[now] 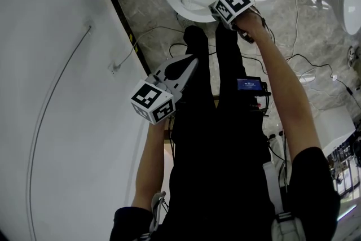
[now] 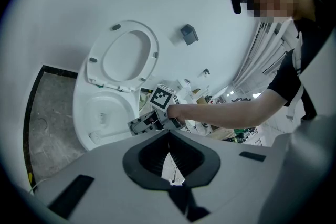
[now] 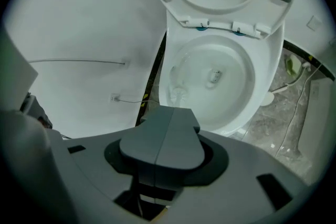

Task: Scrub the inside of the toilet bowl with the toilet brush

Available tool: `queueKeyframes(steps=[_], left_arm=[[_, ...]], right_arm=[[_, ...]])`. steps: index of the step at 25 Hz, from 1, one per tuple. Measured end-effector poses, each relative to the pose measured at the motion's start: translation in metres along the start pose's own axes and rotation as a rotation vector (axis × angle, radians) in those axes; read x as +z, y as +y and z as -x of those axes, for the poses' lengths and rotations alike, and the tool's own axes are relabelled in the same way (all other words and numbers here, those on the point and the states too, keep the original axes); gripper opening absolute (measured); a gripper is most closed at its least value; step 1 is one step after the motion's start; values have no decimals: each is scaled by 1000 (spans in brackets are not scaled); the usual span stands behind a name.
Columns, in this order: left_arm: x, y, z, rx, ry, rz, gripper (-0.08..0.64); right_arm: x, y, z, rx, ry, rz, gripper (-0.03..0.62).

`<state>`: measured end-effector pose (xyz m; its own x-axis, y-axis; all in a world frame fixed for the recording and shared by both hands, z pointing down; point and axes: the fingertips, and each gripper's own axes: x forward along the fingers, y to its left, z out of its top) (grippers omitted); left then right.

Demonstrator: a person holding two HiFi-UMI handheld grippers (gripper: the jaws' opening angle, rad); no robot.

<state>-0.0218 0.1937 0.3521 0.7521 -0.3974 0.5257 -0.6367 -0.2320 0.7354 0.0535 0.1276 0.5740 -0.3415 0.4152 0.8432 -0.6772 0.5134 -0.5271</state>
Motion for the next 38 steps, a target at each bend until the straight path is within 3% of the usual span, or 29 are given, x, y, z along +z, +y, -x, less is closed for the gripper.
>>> queueKeyframes(steps=[6,23,31,38], left_arm=[[-2,0,-2,1,7,2,8],[-16,5,-6,-1,27,18,9],[-25,9,-8,1,40,25,9],[-29,12,-9,6,50,33,8]], right_arm=[[6,1,-3,61,-76,-86,187],[43,0,-9,127,-234,-252,187],[56,-5,-14,276,-398,-511,187],[70,-17,-13,380,-495,-684,186]])
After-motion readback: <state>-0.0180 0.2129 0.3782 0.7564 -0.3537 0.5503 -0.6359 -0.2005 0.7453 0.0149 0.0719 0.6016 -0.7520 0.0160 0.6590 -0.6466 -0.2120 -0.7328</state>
